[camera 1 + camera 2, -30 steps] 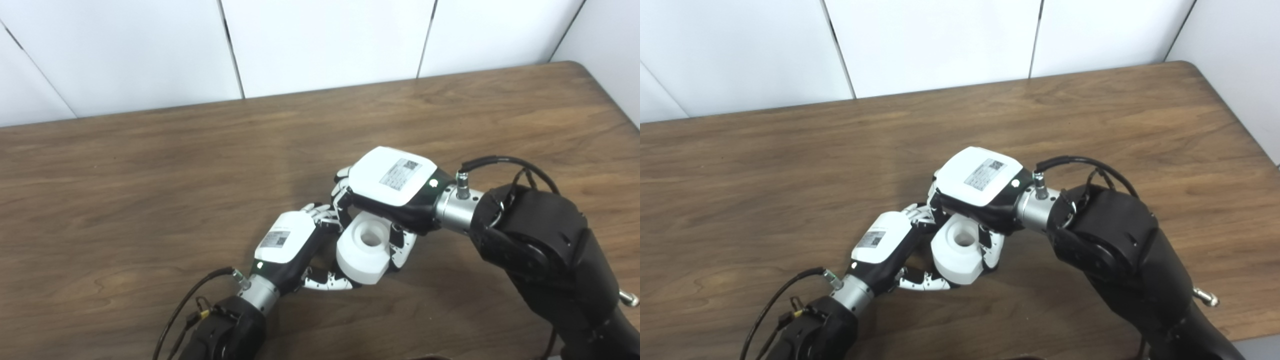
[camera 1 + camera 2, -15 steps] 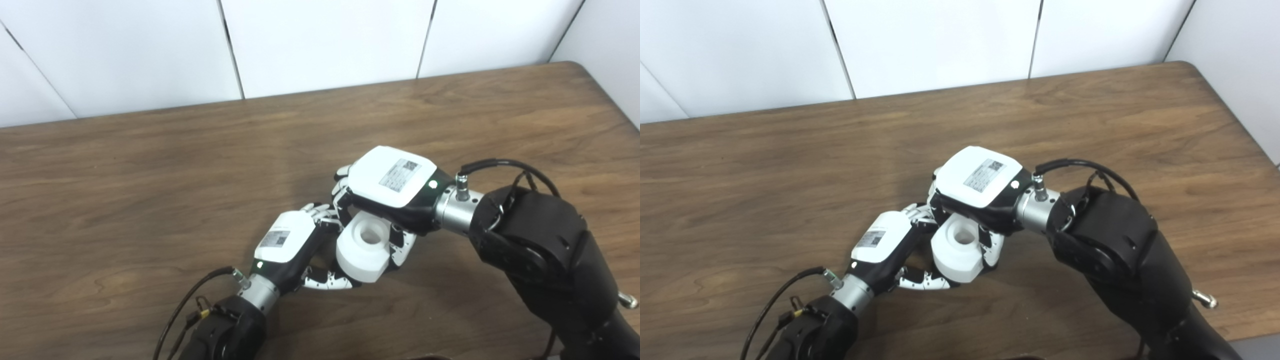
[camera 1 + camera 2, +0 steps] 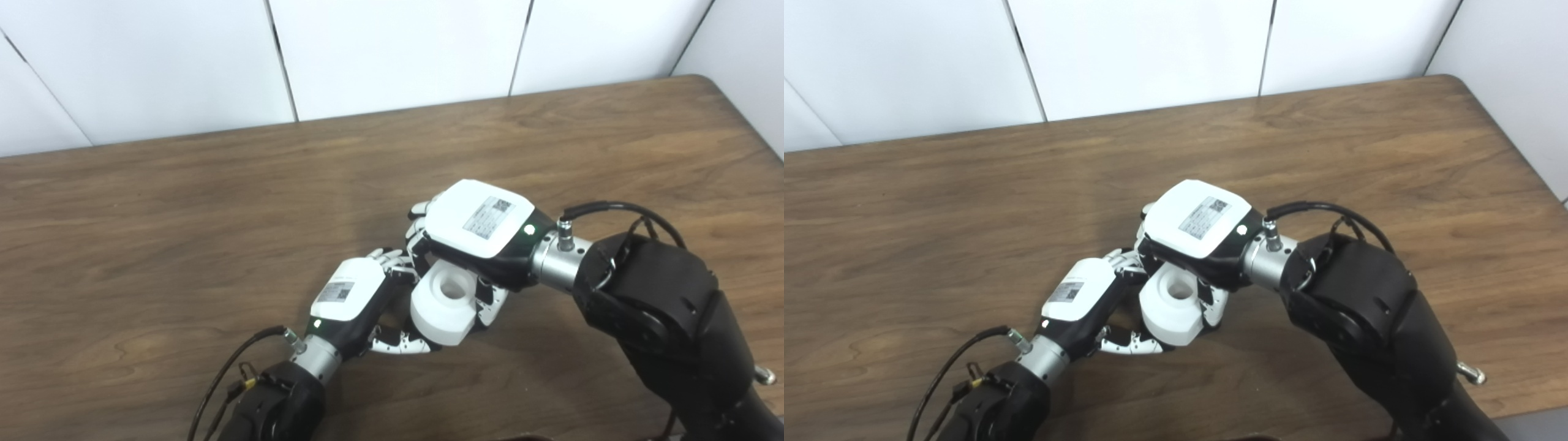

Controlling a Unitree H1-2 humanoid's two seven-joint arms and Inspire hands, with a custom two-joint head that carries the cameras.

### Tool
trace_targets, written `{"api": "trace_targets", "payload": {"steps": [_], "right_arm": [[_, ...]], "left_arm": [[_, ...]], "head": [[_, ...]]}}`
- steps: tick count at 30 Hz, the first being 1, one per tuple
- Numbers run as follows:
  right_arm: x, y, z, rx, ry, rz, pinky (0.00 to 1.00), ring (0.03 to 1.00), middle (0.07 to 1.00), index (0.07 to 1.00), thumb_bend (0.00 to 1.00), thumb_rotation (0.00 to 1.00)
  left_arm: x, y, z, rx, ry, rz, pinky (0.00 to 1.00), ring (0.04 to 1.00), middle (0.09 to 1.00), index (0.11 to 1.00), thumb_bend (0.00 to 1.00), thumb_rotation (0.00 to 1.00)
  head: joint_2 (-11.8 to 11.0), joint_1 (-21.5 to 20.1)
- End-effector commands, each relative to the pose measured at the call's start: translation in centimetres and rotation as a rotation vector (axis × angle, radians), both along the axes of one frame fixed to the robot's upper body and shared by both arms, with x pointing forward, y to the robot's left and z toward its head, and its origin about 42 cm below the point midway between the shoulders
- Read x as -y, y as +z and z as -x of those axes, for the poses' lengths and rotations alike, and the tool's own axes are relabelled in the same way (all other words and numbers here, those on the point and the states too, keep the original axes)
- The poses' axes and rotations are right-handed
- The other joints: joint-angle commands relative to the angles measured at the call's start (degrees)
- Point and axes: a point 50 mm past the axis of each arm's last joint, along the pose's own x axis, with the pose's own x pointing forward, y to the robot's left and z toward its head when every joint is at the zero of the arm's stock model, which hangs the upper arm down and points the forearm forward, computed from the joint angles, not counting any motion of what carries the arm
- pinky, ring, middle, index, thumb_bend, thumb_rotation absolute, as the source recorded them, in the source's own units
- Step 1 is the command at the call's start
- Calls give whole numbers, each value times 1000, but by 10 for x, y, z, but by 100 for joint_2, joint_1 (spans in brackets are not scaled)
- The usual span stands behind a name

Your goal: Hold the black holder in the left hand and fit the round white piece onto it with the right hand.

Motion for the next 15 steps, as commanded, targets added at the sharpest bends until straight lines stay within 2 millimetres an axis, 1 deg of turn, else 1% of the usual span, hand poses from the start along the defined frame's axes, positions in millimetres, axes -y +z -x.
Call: {"api": "trace_targets", "payload": {"steps": [1, 15], "right_arm": [[1, -7, -1, -32, -3, 42, 839, 876, 775, 481, 526, 138], [1, -7, -3, -37, -3, 44, 824, 872, 772, 481, 526, 139]], "left_arm": [[2, 2, -1, -5, -12, -12, 926, 894, 823, 486, 518, 50], [2, 2, -1, -6, -11, -11, 924, 892, 823, 486, 518, 49]], "head": [[1, -4], [37, -4]]}}
